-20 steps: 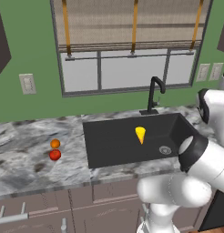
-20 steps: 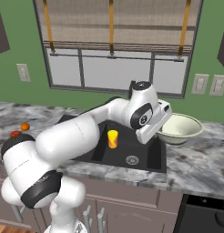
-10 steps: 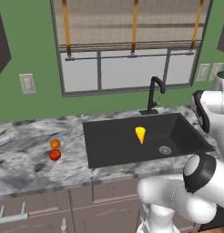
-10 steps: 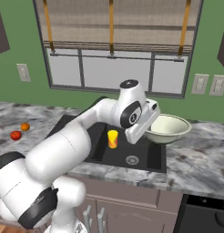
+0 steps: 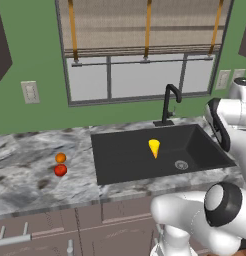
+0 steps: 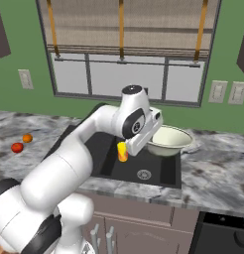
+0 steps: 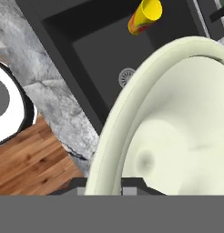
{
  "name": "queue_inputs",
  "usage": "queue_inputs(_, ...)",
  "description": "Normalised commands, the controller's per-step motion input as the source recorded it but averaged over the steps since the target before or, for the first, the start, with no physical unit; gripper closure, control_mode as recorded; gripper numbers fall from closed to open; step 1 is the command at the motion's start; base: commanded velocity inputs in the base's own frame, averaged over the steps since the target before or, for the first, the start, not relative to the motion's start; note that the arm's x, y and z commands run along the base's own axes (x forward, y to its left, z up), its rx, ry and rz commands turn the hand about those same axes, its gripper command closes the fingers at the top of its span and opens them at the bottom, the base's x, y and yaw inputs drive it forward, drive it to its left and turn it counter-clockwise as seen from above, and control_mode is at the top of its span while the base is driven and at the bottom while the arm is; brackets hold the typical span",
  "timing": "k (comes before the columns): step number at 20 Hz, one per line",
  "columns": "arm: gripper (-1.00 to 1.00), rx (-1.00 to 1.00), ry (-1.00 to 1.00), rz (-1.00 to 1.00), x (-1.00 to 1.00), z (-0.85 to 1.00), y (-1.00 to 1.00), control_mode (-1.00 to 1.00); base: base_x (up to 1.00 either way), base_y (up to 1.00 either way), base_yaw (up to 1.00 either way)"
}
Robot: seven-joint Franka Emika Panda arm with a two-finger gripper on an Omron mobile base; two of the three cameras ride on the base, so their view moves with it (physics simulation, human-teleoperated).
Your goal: Remove the tangerine and tomato from the sink. Then move the bowl and cup from the counter to the sink for washing.
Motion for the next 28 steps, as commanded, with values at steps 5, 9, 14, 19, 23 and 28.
queue_inputs(5, 1.0, 0.1, 0.02, 0.02, 0.02, -0.01, 0.31, -1.0, 0.0, 0.0, 0.0)
queue_inputs(9, 1.0, 0.1, 0.0, 0.01, 0.05, -0.06, 0.3, -1.0, 0.0, 0.0, 0.0)
queue_inputs(14, 1.0, 0.1, 0.0, 0.01, 0.08, -0.11, 0.24, -1.0, 0.0, 0.0, 0.0)
queue_inputs(19, 1.0, 0.1, 0.0, 0.0, 0.14, -0.19, 0.18, -1.0, 0.0, 0.0, 0.0)
queue_inputs(23, 1.0, 0.08, -0.02, 0.0, 0.2, -0.19, 0.17, -1.0, 0.0, 0.0, 0.0)
queue_inputs(28, 1.0, 0.03, -0.01, 0.0, 0.25, -0.22, 0.15, -1.0, 0.0, 0.0, 0.0)
